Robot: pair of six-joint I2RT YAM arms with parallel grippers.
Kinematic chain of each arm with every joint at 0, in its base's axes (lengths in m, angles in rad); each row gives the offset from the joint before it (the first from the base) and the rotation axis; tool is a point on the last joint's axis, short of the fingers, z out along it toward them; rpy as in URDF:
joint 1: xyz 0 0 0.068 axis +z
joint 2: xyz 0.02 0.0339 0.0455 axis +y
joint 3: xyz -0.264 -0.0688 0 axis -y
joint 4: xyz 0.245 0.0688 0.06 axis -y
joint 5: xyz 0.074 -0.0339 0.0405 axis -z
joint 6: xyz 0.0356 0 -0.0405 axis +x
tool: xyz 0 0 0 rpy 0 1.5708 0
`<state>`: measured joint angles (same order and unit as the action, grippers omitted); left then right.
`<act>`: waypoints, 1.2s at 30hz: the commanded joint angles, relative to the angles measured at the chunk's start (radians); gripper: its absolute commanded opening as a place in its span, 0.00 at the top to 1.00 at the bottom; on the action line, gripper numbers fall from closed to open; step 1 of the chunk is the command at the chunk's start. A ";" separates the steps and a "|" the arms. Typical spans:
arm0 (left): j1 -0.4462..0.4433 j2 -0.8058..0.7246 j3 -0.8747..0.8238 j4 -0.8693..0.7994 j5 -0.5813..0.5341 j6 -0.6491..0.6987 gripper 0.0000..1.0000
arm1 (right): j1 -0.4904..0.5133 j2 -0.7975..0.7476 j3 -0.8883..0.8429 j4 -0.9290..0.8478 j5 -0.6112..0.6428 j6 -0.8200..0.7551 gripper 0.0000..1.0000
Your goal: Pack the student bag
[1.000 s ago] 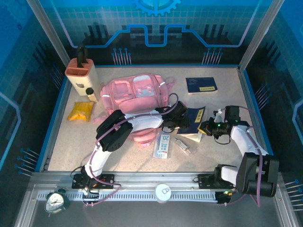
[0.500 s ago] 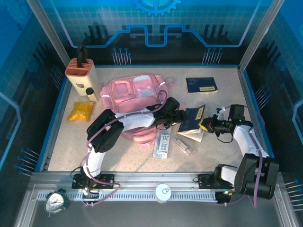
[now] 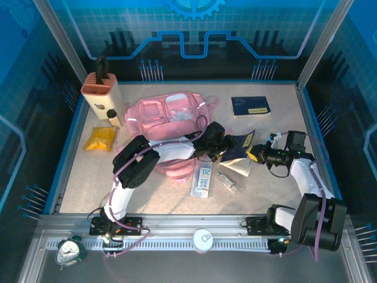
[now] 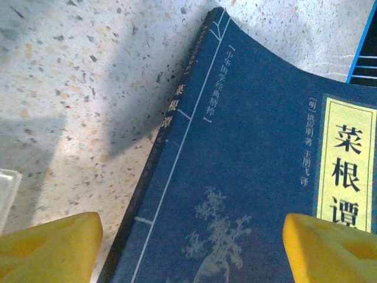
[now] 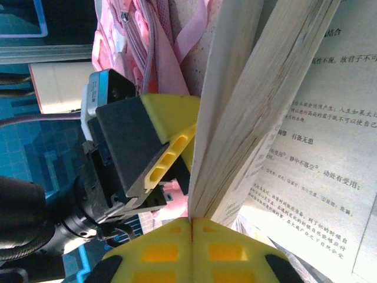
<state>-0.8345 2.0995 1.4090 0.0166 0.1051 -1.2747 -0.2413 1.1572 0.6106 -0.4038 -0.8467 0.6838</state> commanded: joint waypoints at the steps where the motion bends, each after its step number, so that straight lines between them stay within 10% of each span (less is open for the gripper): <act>1: -0.007 0.025 0.002 0.063 0.029 -0.054 0.19 | -0.016 -0.022 -0.024 0.039 -0.045 0.030 1.00; 18: -0.009 0.002 -0.021 0.137 0.036 -0.018 0.58 | -0.068 0.038 -0.093 0.006 0.032 -0.080 1.00; 36: -0.049 0.026 0.047 0.030 0.043 0.122 0.61 | -0.073 0.083 -0.115 0.024 0.064 -0.113 1.00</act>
<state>-0.8619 2.1197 1.4174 0.0490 0.1101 -1.2175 -0.3042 1.2358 0.5060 -0.3801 -0.7624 0.5930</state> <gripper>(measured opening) 0.387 0.057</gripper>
